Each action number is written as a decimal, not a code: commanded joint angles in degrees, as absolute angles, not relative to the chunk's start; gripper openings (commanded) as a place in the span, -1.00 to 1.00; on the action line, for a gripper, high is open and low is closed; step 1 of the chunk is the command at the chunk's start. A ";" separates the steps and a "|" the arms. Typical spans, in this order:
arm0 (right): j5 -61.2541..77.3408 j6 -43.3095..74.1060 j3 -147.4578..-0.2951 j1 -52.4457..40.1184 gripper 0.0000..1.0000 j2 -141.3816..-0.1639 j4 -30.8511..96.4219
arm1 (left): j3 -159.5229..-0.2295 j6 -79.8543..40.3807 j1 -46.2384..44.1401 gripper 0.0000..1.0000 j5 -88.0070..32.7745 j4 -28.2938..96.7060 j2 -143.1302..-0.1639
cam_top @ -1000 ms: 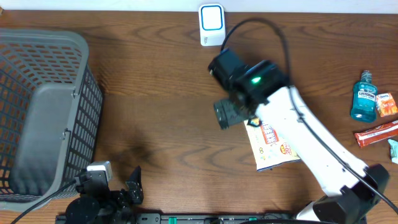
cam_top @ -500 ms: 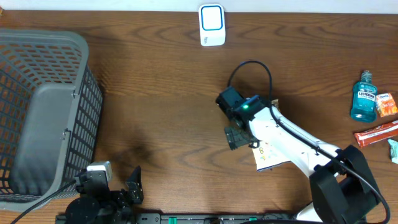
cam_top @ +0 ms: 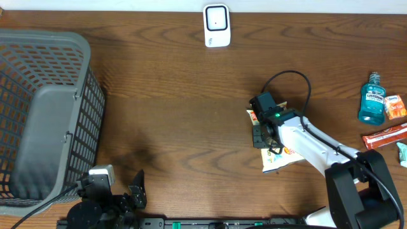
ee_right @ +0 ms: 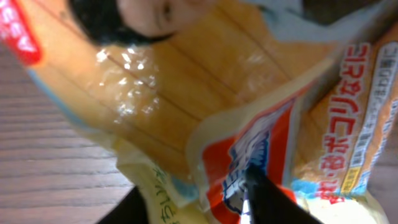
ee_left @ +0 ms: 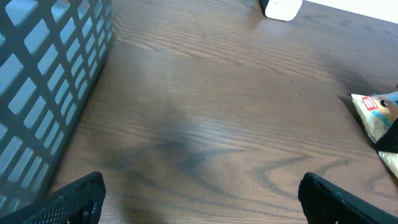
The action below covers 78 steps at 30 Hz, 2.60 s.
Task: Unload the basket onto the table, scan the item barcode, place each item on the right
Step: 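Lower the right gripper onto the yellow wiper-sheet bag and grasp it, then lift the wiper-sheet bag and pull it toward the scanner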
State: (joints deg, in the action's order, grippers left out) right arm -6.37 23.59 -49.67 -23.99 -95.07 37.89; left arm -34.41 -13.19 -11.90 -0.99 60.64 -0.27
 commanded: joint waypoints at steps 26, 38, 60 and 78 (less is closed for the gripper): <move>89.43 14.79 -55.72 -22.68 -0.97 -97.58 8.32 | -34.61 -12.29 -12.14 0.98 -0.86 60.64 -0.27; 68.12 5.23 -55.57 -22.55 -0.97 -97.49 10.46 | -34.61 -12.29 -12.14 0.98 -0.86 60.64 -0.27; 12.91 8.05 -70.72 -30.15 0.98 -96.97 36.27 | -34.61 -12.29 -12.14 0.98 -0.86 60.64 -0.27; -18.61 0.69 -57.91 -47.66 0.92 -101.86 26.50 | -34.61 -12.29 -12.14 0.97 -0.86 60.64 -0.27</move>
